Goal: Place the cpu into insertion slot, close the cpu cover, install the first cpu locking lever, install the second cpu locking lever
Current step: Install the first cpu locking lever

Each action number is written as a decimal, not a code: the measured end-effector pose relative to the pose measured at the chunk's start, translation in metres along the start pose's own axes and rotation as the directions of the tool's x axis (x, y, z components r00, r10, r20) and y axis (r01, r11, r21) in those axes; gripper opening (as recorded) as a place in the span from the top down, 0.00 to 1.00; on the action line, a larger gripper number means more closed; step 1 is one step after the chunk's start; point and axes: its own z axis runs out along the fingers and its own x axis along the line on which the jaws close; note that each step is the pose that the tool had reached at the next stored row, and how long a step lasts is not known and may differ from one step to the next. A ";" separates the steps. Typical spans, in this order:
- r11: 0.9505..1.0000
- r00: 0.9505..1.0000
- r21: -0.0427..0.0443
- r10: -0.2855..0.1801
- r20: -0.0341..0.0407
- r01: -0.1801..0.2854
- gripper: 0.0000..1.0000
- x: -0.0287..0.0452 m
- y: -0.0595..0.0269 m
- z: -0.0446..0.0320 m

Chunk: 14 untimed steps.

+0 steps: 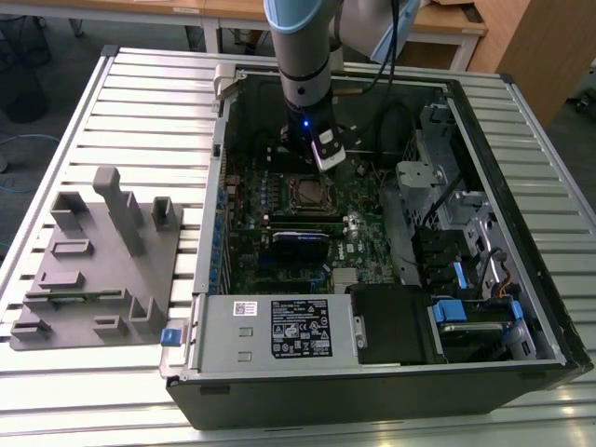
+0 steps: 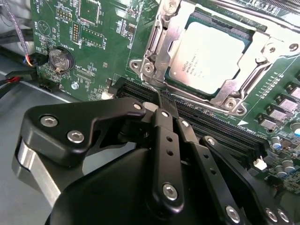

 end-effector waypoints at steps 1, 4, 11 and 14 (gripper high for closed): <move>1.000 1.000 0.000 0.000 0.001 0.000 0.90 0.0001 -0.0001 0.0004; 1.000 1.000 -0.001 0.000 0.006 0.000 0.90 0.0003 -0.0004 0.0016; 1.000 1.000 -0.003 0.000 0.013 0.000 0.90 0.0006 -0.0006 0.0034; 1.000 1.000 -0.003 0.000 0.014 0.000 0.90 0.0007 -0.0007 0.0031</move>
